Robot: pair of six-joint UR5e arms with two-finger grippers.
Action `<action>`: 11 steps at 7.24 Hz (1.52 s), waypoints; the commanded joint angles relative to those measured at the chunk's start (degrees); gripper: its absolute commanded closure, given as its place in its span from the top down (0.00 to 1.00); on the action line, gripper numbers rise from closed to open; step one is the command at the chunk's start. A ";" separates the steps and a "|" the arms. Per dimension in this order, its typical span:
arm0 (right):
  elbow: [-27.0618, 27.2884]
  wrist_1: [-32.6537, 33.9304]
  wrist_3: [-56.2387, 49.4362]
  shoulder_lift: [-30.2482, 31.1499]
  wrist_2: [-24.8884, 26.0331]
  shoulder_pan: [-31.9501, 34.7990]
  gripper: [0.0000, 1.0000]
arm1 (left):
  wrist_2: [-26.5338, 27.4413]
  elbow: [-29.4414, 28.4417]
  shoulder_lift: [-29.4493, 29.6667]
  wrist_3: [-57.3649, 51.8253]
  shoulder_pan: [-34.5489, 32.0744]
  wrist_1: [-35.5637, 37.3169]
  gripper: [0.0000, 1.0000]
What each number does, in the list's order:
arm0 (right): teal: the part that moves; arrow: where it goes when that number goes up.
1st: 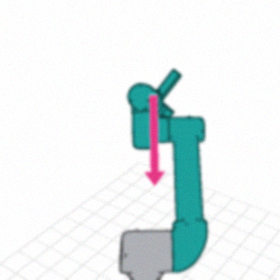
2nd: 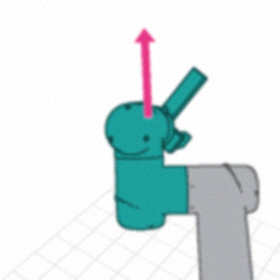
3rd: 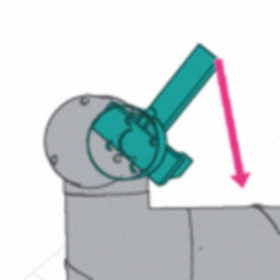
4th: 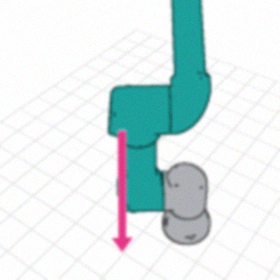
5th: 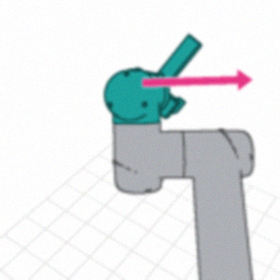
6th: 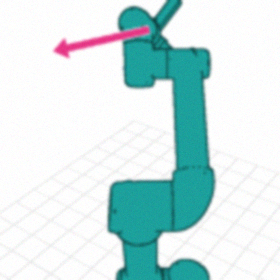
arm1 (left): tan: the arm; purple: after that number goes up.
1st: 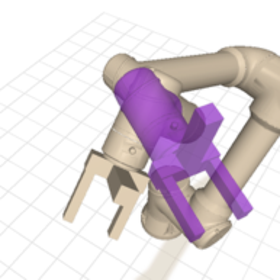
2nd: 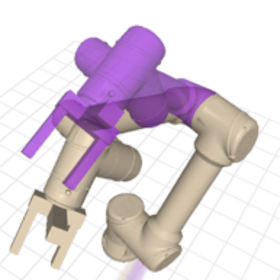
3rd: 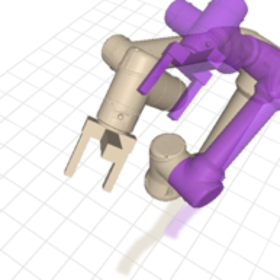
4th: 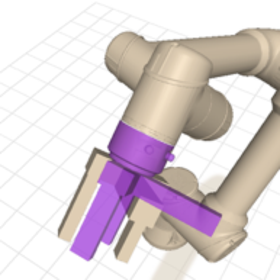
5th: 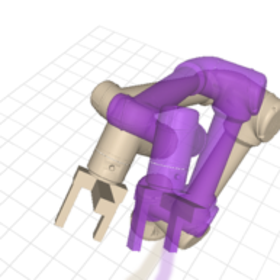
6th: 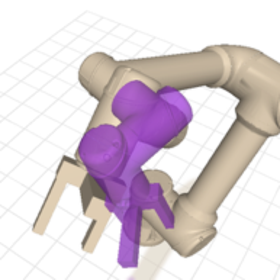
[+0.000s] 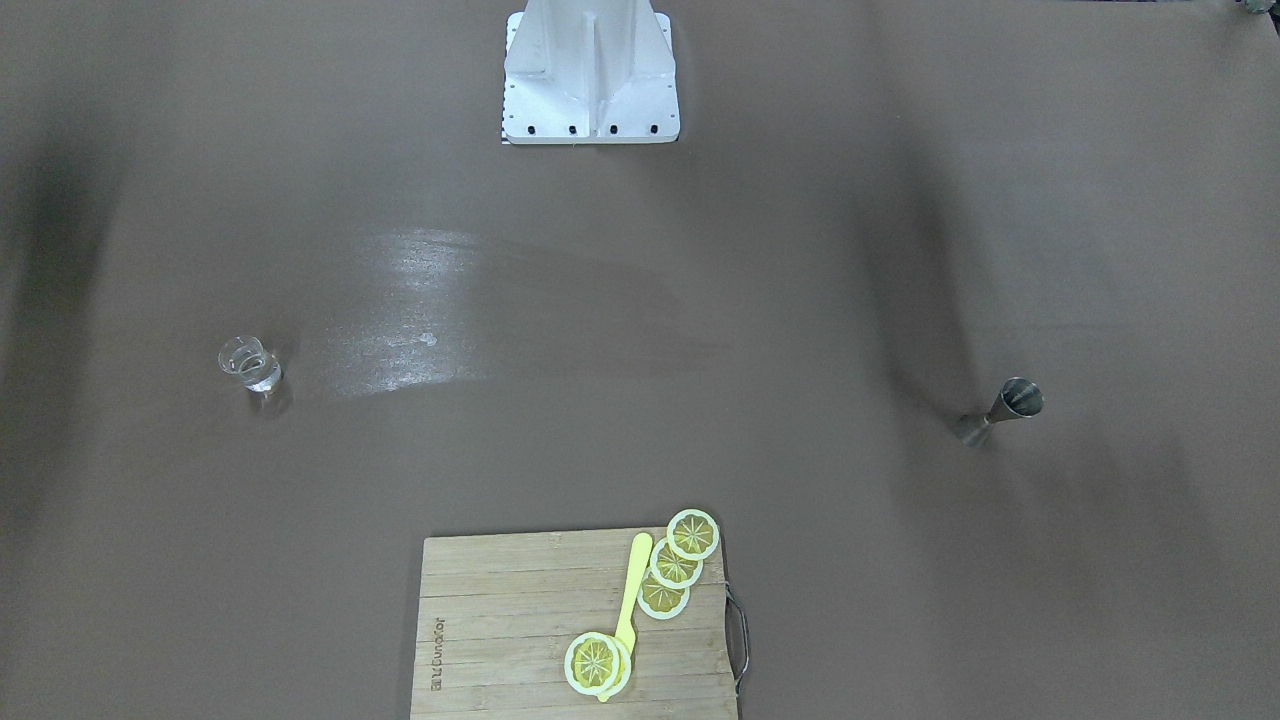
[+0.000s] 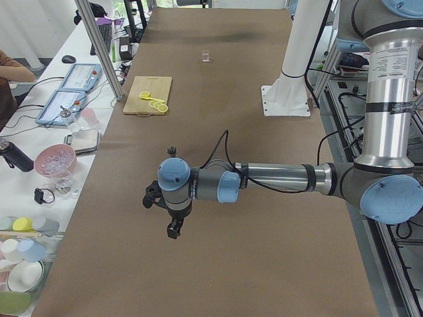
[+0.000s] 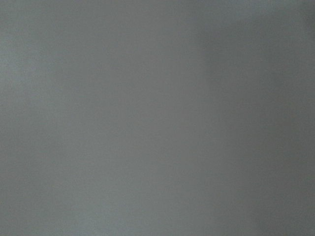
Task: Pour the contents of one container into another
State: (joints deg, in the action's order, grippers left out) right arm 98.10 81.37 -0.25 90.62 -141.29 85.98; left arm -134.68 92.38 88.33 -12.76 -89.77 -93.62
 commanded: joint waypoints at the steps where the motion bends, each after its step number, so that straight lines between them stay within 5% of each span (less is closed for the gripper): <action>1: 0.77 -0.07 -0.18 0.08 -0.30 -0.02 1.00 | 0.29 -0.01 0.09 -0.16 0.04 -0.07 0.99; 6: 5.16 0.02 -0.10 0.08 -0.12 -2.21 1.00 | 0.21 2.88 0.17 0.98 0.04 0.81 0.99; 11: 6.13 0.11 -0.27 -0.18 1.90 -4.68 1.00 | -0.05 19.28 0.27 15.10 0.65 18.78 0.99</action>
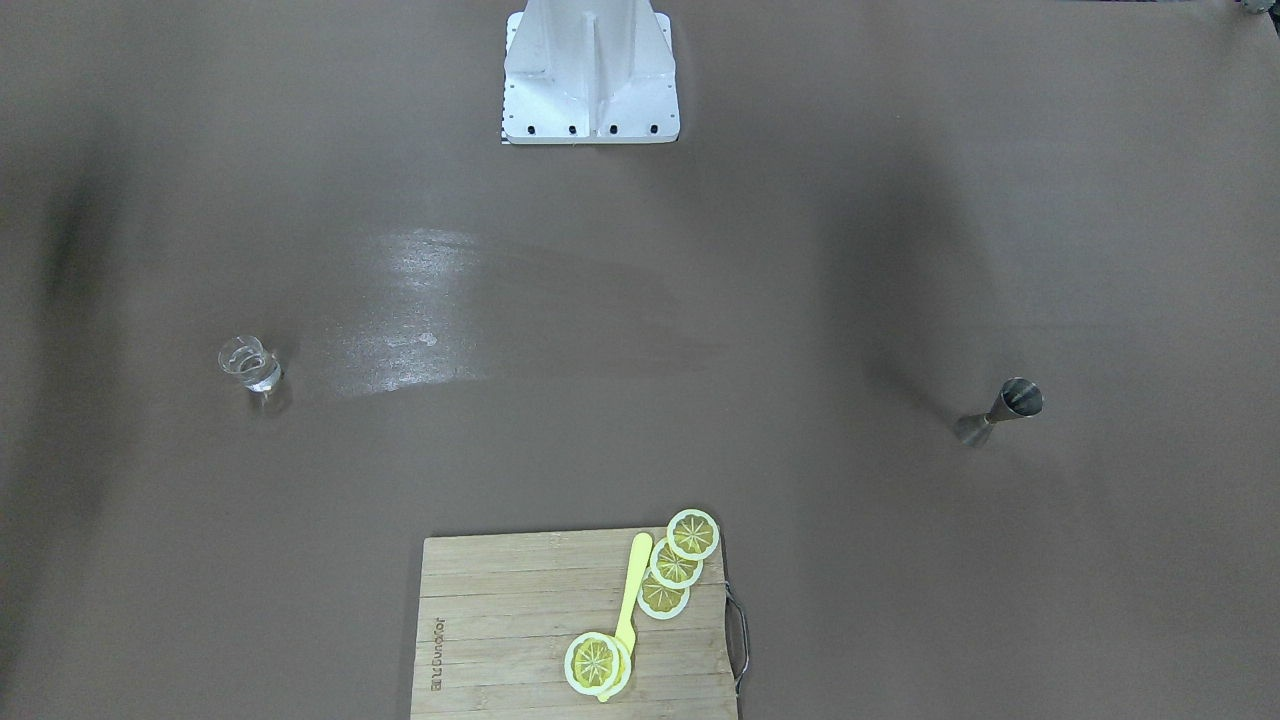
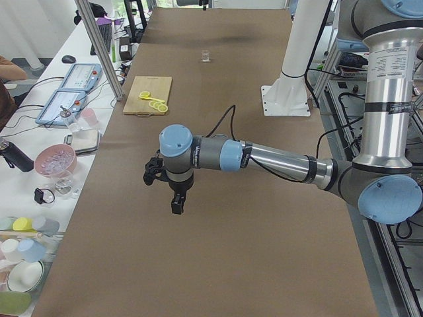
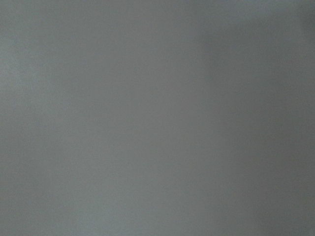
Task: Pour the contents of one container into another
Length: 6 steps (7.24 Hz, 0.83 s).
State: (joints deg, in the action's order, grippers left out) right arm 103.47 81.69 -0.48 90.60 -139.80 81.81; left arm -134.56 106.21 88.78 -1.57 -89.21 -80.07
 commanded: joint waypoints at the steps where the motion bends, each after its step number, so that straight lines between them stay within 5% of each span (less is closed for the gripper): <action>1: 1.03 -0.30 0.30 -0.51 1.01 -1.29 1.00 | -0.44 9.15 -0.10 4.72 0.09 9.97 0.99; 6: 1.22 -3.96 -10.86 -2.70 4.62 -3.49 1.00 | -5.01 20.77 -0.28 15.79 3.60 25.80 0.99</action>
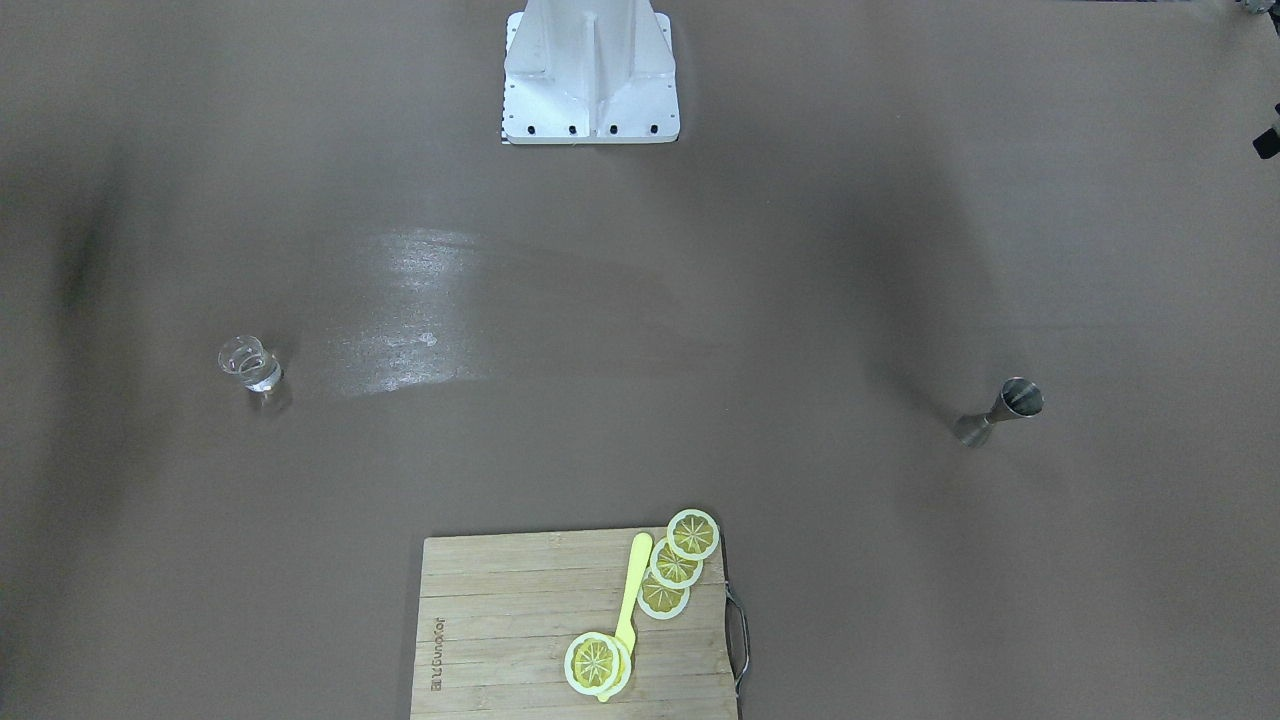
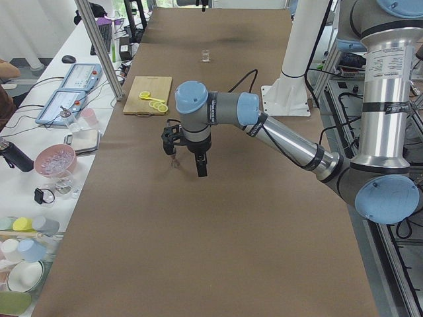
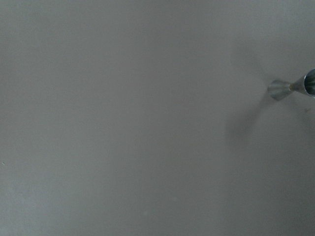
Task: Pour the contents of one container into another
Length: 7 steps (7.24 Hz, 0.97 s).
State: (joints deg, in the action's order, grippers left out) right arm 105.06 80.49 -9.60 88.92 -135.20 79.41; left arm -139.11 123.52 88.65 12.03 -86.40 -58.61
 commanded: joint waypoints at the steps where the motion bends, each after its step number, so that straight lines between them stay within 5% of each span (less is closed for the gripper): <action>1: -0.73 -4.97 -1.73 -2.42 0.19 -2.41 1.00 | -0.55 3.57 -0.06 4.91 2.70 3.95 0.99; 6: -0.91 -17.26 -1.73 -6.13 -0.15 -9.01 1.00 | 3.40 -0.29 0.47 36.02 22.46 -19.93 0.99; 7: -0.91 -20.69 -1.73 -4.74 -0.68 -9.01 1.00 | 10.71 -1.08 0.30 41.79 27.72 -27.53 0.99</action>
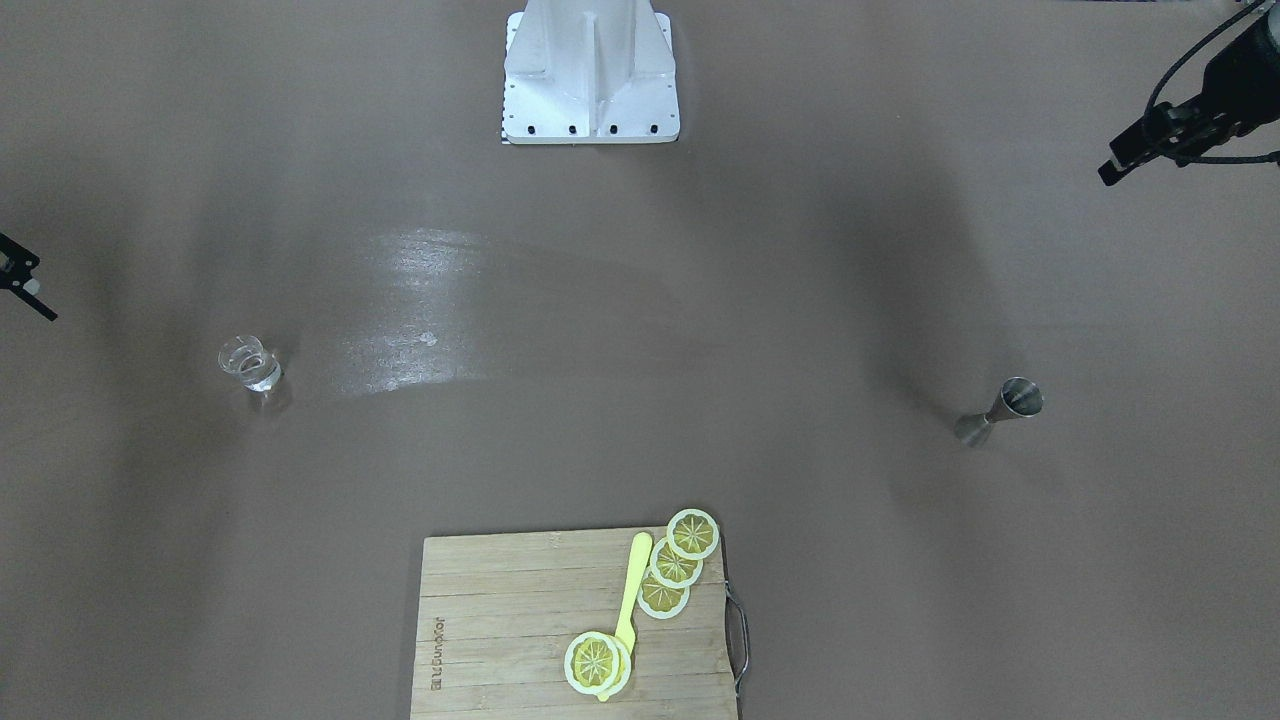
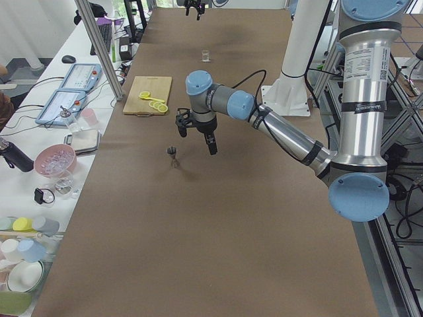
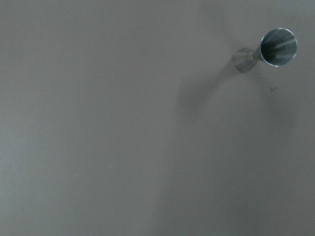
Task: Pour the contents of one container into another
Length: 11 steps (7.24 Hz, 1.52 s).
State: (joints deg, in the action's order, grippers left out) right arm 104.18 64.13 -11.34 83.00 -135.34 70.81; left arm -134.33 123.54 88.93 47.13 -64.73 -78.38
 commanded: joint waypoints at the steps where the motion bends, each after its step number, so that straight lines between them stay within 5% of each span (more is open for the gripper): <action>1: -0.03 -6.80 0.00 2.76 -2.36 -0.41 1.00 | 7.49 -2.06 -0.42 12.31 8.63 -14.02 0.99; 5: -0.47 -18.65 0.00 11.98 -6.07 -0.33 1.00 | 11.01 -1.55 -0.25 16.14 10.94 -19.17 0.99; 8: -5.37 -33.23 0.70 16.39 -7.57 -0.33 1.00 | 34.31 -1.64 -9.52 18.08 21.89 -35.91 0.97; 11: -13.98 -44.94 1.67 16.05 -11.50 -0.50 1.00 | 48.06 -0.14 -11.94 17.99 27.71 -43.42 0.93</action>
State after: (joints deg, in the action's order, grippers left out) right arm 93.76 24.01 -9.81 99.18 -144.58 70.36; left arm -92.81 122.96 77.63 65.16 -39.32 -118.93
